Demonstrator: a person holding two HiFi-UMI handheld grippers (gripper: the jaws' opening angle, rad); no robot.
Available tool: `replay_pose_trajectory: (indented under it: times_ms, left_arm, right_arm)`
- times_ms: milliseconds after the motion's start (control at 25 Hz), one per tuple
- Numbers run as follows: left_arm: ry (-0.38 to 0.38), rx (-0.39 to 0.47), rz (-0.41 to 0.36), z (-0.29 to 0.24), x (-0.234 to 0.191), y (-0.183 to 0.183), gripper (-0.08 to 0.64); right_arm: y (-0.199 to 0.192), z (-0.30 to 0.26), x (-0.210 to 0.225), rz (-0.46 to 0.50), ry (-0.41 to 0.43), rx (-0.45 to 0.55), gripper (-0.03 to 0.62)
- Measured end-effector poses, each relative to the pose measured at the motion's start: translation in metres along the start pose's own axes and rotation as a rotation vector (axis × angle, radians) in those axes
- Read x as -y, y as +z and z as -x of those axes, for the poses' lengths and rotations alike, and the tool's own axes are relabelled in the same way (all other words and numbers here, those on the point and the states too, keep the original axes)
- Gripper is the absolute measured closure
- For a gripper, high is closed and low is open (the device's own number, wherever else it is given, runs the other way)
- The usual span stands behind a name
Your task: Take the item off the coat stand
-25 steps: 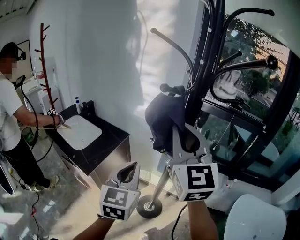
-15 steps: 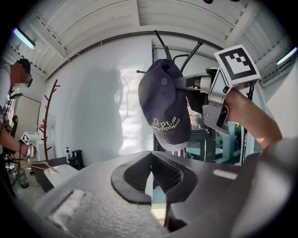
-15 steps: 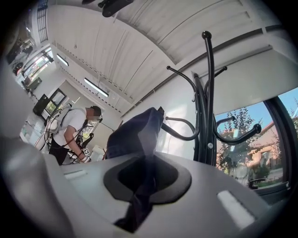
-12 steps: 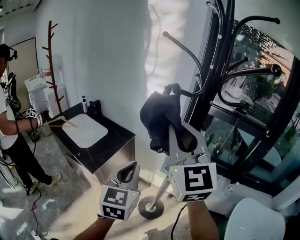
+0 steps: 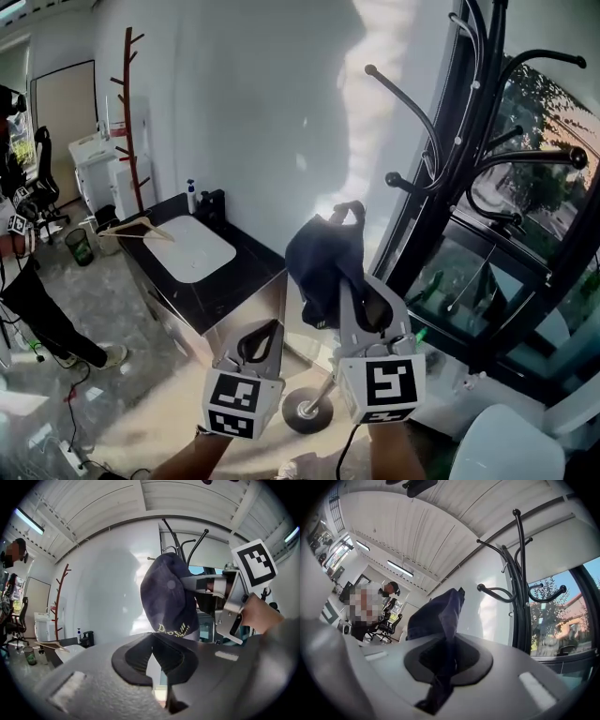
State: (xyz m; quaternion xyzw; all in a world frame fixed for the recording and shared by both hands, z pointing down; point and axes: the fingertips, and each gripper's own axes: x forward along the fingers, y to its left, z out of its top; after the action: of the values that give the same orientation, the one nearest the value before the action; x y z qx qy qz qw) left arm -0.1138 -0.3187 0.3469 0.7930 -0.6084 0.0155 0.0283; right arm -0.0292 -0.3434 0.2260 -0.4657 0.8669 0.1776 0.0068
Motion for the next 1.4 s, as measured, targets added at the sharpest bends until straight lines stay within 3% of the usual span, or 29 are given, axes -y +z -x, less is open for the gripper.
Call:
replay_pose_trajectory:
  times_ms: [200, 760, 1400]
  left_arm:
    - [0.023, -0.003, 0.008, 0.012, -0.007, -0.006, 0.563]
    - [0.004, -0.022, 0.003, 0.034, 0.001, -0.015, 0.563]
    - [-0.044, -0.067, -0.005, 0.07, 0.002, -0.037, 0.563]
  right_arm:
    - [-0.028, 0.018, -0.023, -0.081, 0.006, -0.052, 0.568]
    - [-0.094, 0.062, -0.052, -0.135, -0.05, -0.188, 0.566]
    - [-0.101, 0.089, -0.086, -0.166, -0.076, -0.218, 0.566]
